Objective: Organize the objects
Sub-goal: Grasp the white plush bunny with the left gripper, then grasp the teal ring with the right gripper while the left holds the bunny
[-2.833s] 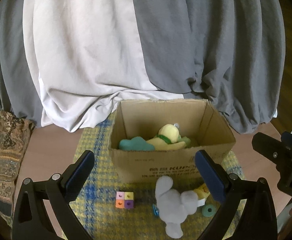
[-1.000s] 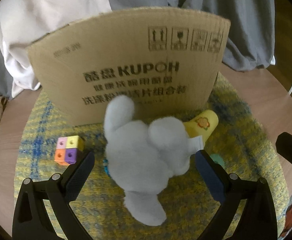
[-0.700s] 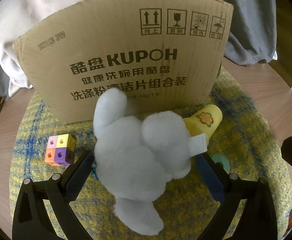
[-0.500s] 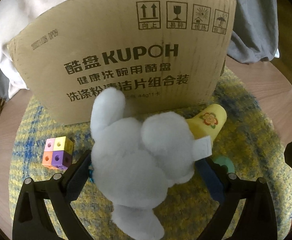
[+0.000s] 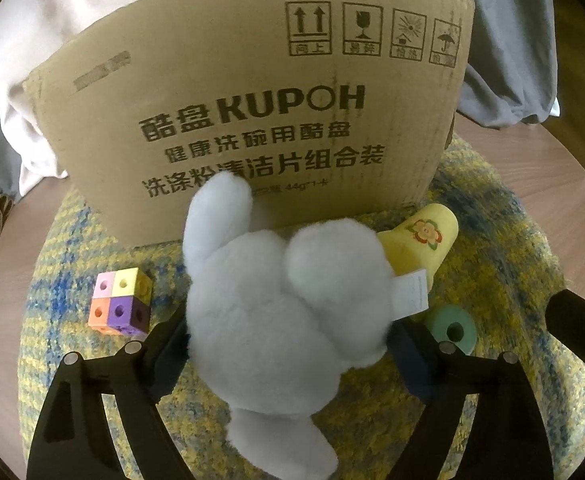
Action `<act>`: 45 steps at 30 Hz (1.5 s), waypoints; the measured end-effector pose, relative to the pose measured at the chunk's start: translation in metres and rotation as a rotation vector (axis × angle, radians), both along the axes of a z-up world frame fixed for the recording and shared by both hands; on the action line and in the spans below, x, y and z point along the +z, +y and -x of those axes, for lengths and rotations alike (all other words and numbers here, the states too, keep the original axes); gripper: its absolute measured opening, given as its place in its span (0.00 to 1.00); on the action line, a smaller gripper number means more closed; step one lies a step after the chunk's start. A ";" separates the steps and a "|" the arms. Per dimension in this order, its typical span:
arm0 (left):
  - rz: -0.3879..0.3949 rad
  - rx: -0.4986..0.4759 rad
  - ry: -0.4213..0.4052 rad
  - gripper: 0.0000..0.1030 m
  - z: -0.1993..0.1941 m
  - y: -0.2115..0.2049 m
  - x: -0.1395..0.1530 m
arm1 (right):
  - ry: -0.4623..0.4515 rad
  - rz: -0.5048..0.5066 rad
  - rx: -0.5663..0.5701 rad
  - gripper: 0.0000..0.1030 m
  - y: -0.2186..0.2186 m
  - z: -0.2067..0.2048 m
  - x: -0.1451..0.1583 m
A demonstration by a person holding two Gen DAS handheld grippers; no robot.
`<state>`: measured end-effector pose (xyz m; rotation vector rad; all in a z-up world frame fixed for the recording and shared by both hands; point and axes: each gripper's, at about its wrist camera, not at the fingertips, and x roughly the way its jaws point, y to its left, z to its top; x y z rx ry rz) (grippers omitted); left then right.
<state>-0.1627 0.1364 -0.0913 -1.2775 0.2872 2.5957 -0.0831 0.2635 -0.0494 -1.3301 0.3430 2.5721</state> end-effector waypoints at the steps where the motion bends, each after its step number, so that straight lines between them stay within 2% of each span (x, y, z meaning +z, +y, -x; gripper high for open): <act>1: -0.003 0.003 0.000 0.85 -0.001 -0.003 0.001 | -0.001 0.002 0.000 0.88 0.000 0.000 0.000; 15: -0.034 0.062 0.025 0.85 -0.018 -0.049 0.015 | -0.010 0.006 0.037 0.88 -0.024 0.010 -0.006; 30: -0.001 0.159 0.033 0.85 -0.031 -0.089 0.002 | -0.065 -0.012 0.104 0.87 -0.069 0.034 -0.036; 33: 0.005 0.161 0.035 0.85 -0.030 -0.094 -0.005 | -0.084 -0.018 0.112 0.80 -0.074 0.040 -0.046; 36: 0.005 0.159 0.037 0.85 -0.030 -0.093 -0.004 | -0.085 -0.042 0.115 0.79 -0.078 0.042 -0.050; 45: 0.019 0.159 0.050 0.85 -0.030 -0.091 -0.006 | -0.064 -0.094 0.120 0.48 -0.092 0.034 -0.045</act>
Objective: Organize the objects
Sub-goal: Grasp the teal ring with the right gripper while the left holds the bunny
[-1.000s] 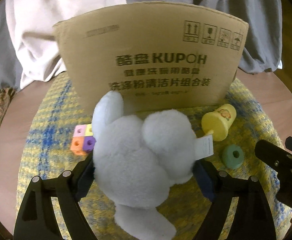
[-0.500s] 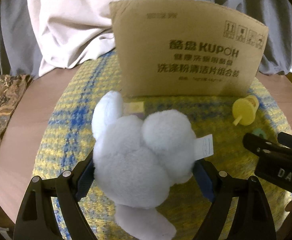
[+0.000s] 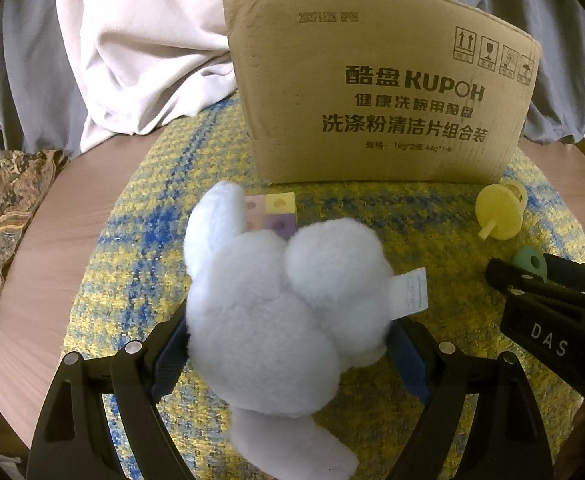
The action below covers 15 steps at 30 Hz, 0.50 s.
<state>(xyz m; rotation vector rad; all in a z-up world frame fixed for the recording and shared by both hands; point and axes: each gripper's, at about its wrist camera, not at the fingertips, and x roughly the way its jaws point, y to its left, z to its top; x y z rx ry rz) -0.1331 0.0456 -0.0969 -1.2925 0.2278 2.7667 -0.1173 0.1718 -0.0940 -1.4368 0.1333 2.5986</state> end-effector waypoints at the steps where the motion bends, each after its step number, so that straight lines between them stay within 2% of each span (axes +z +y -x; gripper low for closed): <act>1: 0.000 0.000 0.000 0.85 0.000 0.000 0.000 | 0.002 -0.001 0.005 0.46 -0.002 -0.001 0.001; 7: -0.006 0.002 -0.005 0.85 0.000 -0.001 0.000 | 0.007 0.014 -0.003 0.47 -0.007 -0.002 0.003; 8: -0.007 0.003 -0.006 0.85 0.000 -0.001 0.000 | 0.009 0.016 -0.004 0.49 -0.006 -0.002 0.004; 11: -0.007 0.005 -0.006 0.85 0.000 0.000 0.001 | 0.015 0.012 -0.010 0.66 -0.005 -0.002 0.006; 15: -0.003 0.002 -0.003 0.85 0.000 0.001 0.000 | 0.013 0.015 -0.010 0.68 -0.005 -0.001 0.005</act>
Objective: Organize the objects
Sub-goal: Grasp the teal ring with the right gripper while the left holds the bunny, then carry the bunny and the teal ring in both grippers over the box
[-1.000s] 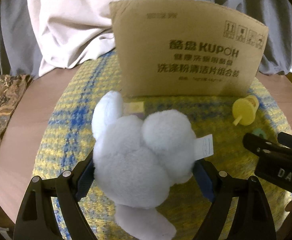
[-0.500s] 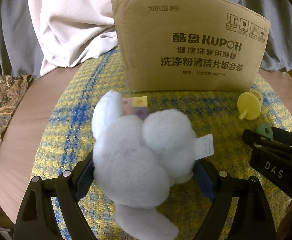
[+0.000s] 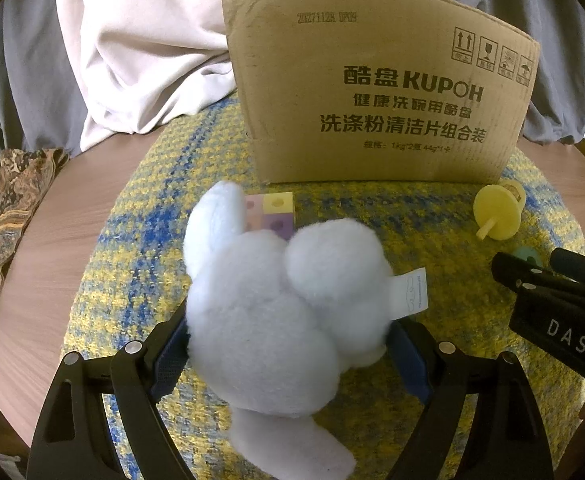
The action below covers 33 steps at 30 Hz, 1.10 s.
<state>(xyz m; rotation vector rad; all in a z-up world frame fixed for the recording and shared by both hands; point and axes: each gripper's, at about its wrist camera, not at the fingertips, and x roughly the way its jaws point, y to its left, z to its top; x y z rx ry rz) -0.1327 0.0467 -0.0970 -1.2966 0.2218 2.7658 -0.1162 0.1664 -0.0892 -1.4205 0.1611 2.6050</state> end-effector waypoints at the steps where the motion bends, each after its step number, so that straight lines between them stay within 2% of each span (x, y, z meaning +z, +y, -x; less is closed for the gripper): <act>1: 0.000 -0.001 0.000 0.85 0.000 0.000 0.000 | -0.005 0.005 0.004 0.67 -0.002 0.000 -0.002; 3: 0.000 -0.003 0.000 0.85 0.000 -0.001 0.000 | -0.015 0.012 0.010 0.63 0.000 0.004 -0.005; 4: -0.001 -0.002 0.000 0.85 0.000 0.000 0.000 | -0.017 0.015 0.011 0.56 -0.001 0.004 -0.006; 6: -0.002 -0.002 0.000 0.85 0.000 0.000 0.000 | -0.017 0.011 0.010 0.54 -0.001 0.004 -0.007; 8: 0.000 -0.002 0.000 0.85 -0.001 0.000 0.000 | -0.015 0.009 0.013 0.45 -0.001 0.004 -0.007; 12: -0.001 -0.003 0.001 0.85 -0.001 -0.001 0.000 | -0.015 0.006 0.019 0.36 0.002 0.006 -0.007; 23: -0.012 -0.005 -0.006 0.85 -0.002 -0.002 0.000 | -0.001 0.010 0.021 0.35 -0.003 0.004 -0.004; 33: -0.034 -0.017 0.025 0.85 -0.011 0.000 0.020 | 0.062 -0.002 0.016 0.35 0.001 -0.007 0.025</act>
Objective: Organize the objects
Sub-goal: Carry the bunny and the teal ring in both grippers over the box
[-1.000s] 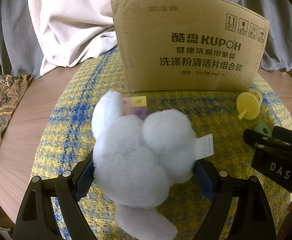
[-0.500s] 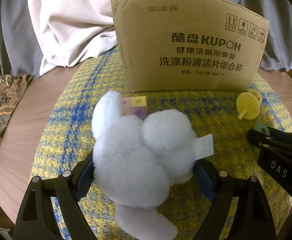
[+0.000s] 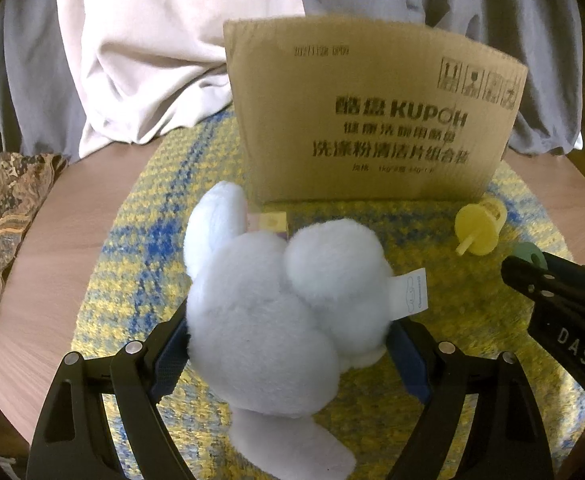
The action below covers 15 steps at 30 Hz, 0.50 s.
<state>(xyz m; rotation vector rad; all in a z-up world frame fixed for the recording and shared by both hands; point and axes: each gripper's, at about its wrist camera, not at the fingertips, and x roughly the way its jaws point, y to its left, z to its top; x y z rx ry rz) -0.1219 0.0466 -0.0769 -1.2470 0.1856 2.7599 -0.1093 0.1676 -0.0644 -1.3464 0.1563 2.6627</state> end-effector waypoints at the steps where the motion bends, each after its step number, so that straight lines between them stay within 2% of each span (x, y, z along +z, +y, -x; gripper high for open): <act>1: -0.004 -0.002 0.007 0.85 -0.001 0.000 0.004 | 0.010 -0.001 0.000 0.35 0.001 -0.001 0.004; 15: -0.036 -0.033 0.107 0.85 -0.008 0.010 0.066 | 0.129 -0.017 0.007 0.35 0.005 -0.022 0.067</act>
